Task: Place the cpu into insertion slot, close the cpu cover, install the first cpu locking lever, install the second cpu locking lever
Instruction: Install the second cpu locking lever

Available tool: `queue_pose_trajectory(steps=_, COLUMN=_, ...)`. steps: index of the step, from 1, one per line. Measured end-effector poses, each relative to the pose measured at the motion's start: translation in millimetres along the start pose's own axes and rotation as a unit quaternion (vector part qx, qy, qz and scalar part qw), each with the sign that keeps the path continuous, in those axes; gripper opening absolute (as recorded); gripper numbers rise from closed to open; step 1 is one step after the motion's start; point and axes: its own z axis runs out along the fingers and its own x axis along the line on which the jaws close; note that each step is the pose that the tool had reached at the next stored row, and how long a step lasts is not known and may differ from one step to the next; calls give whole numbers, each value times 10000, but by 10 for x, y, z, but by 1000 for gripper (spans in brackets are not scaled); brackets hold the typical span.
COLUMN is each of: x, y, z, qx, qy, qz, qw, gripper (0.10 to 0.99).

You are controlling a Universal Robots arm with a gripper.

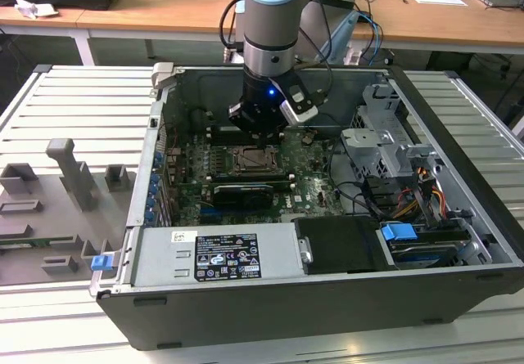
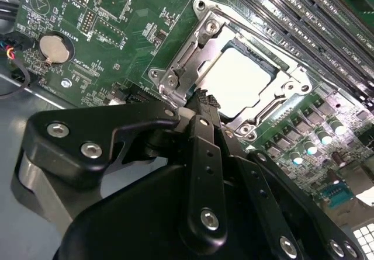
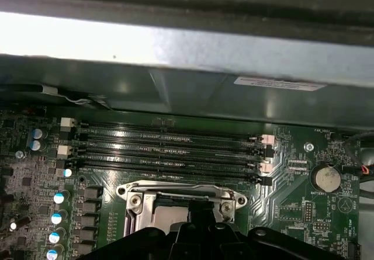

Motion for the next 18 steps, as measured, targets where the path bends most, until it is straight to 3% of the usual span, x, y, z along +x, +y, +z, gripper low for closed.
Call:
queue_pose_trajectory(steps=9, x=6, y=-67, z=-8, qx=1, qy=0, qz=1, qw=10000, gripper=106)
queue_pose_trajectory(steps=13, x=5, y=-73, z=-65, qx=1, qy=0, qz=1, qw=10000, gripper=106)
queue_pose_trajectory(steps=18, x=9, y=-115, z=-69, qx=1, qy=0, qz=1, qw=10000, gripper=106)
